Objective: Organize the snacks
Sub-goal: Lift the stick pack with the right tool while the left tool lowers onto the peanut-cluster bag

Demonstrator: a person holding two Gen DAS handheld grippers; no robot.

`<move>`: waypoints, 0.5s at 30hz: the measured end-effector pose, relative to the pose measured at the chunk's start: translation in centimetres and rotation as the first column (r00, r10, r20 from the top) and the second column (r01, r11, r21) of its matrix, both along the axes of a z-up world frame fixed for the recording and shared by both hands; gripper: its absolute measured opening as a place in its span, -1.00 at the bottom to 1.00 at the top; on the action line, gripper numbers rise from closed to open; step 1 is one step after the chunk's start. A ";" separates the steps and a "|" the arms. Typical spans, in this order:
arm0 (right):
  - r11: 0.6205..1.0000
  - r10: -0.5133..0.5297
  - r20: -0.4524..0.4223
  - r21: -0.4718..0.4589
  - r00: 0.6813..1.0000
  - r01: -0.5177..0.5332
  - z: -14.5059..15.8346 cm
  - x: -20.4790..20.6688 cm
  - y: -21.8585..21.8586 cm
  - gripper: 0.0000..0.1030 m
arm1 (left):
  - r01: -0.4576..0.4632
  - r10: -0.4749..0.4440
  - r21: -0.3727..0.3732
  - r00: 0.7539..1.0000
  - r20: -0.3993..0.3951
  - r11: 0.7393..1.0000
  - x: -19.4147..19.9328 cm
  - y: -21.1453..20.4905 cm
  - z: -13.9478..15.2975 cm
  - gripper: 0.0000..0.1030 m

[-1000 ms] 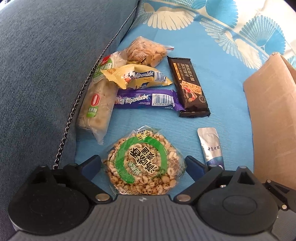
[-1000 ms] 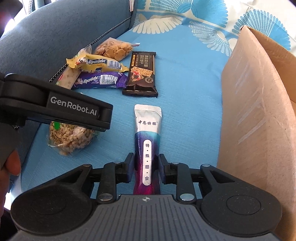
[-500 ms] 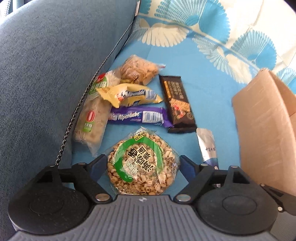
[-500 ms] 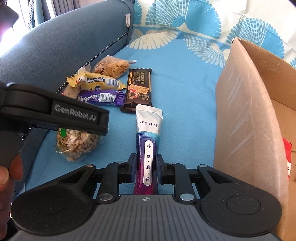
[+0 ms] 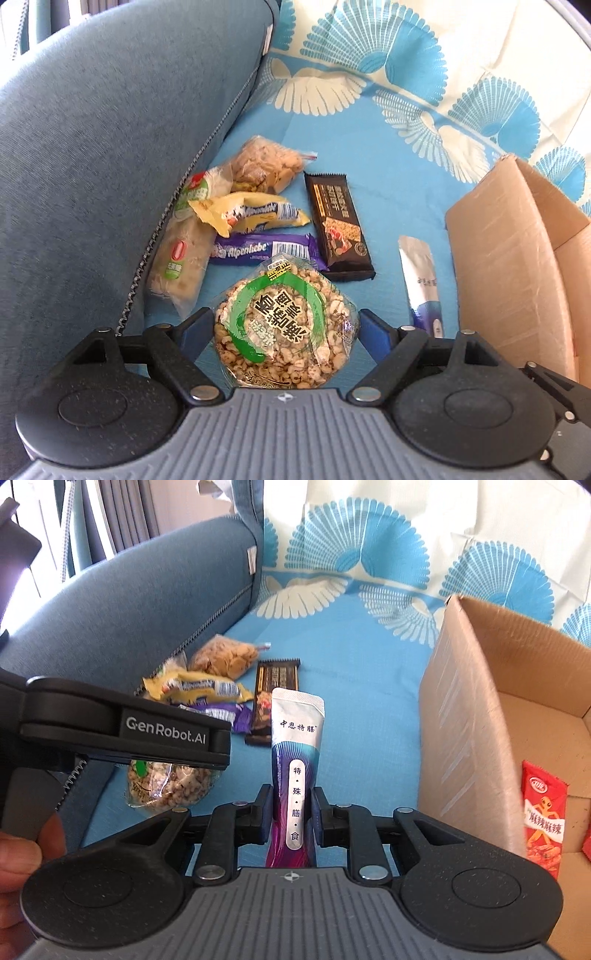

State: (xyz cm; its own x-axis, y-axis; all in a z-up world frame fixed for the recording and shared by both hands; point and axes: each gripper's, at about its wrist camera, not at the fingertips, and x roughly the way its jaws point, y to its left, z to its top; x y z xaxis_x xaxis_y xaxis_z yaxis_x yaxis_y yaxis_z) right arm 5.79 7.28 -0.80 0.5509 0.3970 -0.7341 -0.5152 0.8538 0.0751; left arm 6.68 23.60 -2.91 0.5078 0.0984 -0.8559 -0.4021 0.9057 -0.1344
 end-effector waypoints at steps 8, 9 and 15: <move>0.997 -0.014 0.059 0.078 0.998 0.009 1.9 -0.6 -1.6 -0.56 | -0.027 0.025 0.023 0.996 0.080 0.999 -1.4 0.2 2.5 0.69; 0.996 -0.010 0.065 0.084 0.998 0.005 2.0 -0.7 -1.8 -0.56 | -0.030 0.028 0.026 0.996 0.086 0.999 -1.5 0.2 2.7 0.69; 0.989 -0.014 0.115 0.147 0.993 -0.004 3.1 -0.6 -3.0 -0.56 | -0.069 0.064 0.028 0.988 0.142 0.997 -1.9 0.4 4.3 0.69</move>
